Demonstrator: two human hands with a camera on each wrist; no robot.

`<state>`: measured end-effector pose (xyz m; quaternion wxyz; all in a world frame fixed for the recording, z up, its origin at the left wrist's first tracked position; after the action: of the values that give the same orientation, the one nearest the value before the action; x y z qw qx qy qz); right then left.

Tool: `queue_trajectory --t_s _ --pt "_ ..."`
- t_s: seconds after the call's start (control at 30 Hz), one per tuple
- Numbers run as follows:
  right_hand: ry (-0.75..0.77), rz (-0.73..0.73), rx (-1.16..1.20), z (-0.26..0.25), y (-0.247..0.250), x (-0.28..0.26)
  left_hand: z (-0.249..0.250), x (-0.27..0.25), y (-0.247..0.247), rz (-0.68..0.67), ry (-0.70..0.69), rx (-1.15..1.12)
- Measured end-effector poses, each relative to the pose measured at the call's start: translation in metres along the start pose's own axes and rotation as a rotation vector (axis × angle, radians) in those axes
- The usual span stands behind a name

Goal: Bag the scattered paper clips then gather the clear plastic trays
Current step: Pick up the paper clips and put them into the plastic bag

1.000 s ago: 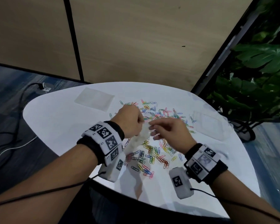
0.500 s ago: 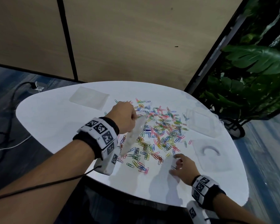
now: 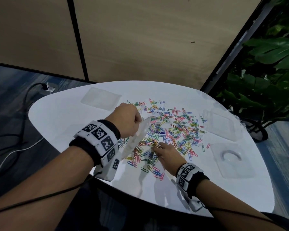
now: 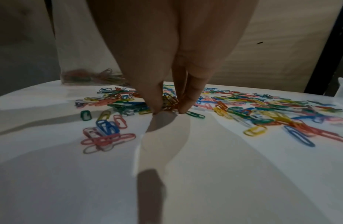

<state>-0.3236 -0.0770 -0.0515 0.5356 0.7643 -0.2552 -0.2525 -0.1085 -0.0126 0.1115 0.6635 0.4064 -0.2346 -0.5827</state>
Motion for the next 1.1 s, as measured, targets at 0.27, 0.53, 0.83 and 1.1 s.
queue_trajectory --t_s 0.27,0.53,0.83,1.1 --pt "-0.242 0.114 0.186 0.012 0.019 0.009 0.002 -0.003 -0.004 -0.011 -0.022 0.008" --pt "-0.452 0.334 1.246 -0.002 0.098 0.015 0.006 -0.002 -0.011 -0.039 -0.027 0.028" --pt "-0.349 0.023 1.587 -0.072 0.120 0.012 0.016 -0.008 -0.012 0.022 -0.057 -0.064" --pt "-0.181 0.232 0.637 -0.085 0.108 0.023 0.018 -0.023 -0.015 0.108 -0.021 -0.180"
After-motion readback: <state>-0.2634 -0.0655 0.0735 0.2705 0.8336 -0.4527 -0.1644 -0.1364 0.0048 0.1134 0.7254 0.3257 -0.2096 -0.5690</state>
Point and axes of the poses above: each hand's wrist, its own x-axis towards the middle knuckle, its own y-axis out of the back of the hand, z = x × y, the point moved 1 cm from there along x, towards the middle knuckle, and after that the axes turned 3 degrees about x, right-handed, at the moved point
